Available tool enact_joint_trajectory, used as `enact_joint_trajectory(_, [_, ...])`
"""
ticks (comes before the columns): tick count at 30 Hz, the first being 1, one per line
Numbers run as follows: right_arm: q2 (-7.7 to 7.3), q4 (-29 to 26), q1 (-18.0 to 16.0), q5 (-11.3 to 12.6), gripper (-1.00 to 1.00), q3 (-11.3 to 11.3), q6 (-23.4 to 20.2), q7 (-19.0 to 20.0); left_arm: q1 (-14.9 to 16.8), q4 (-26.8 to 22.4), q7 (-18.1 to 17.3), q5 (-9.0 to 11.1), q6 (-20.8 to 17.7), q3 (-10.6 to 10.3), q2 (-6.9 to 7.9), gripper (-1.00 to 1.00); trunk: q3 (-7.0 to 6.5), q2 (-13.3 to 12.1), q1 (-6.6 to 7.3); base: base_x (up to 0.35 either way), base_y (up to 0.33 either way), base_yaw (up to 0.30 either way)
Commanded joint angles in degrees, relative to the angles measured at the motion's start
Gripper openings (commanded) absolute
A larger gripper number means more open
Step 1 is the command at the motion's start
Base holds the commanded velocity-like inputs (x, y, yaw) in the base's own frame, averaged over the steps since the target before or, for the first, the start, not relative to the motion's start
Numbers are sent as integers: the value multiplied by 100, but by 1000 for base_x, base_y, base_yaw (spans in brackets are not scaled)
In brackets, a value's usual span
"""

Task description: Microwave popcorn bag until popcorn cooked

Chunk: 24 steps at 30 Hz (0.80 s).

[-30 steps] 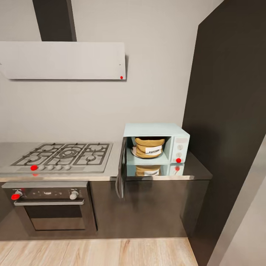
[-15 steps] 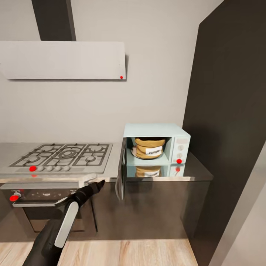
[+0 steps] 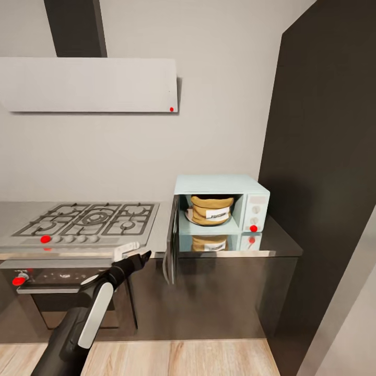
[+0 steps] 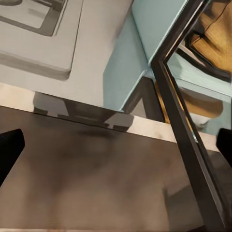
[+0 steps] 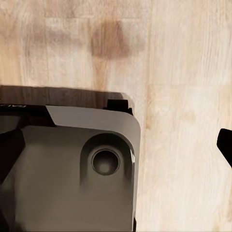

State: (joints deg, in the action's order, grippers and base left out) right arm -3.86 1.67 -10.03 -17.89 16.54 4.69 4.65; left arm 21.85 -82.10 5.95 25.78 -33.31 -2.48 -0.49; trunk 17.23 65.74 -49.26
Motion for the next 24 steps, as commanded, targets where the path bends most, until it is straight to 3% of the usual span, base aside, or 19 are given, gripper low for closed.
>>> enact_joint_trajectory(1, [-3, 18, -8, -42, 100, 46, 43, 14, 6, -7, 59, 60, -26, -12, 2, 100, 7, 5, 0, 0, 0, 0])
enact_joint_trajectory(14, [-4, 18, -8, 6, 100, 58, 101, 16, 4, -15, 54, 59, -19, -48, -49, 100, 5, 5, 0, 0, 0, -2])
enact_joint_trajectory(24, [15, 18, -8, 22, 100, 77, 111, 16, 5, -8, 38, 59, -12, -50, -62, 100, -45, 5, 0, 0, 0, -211])
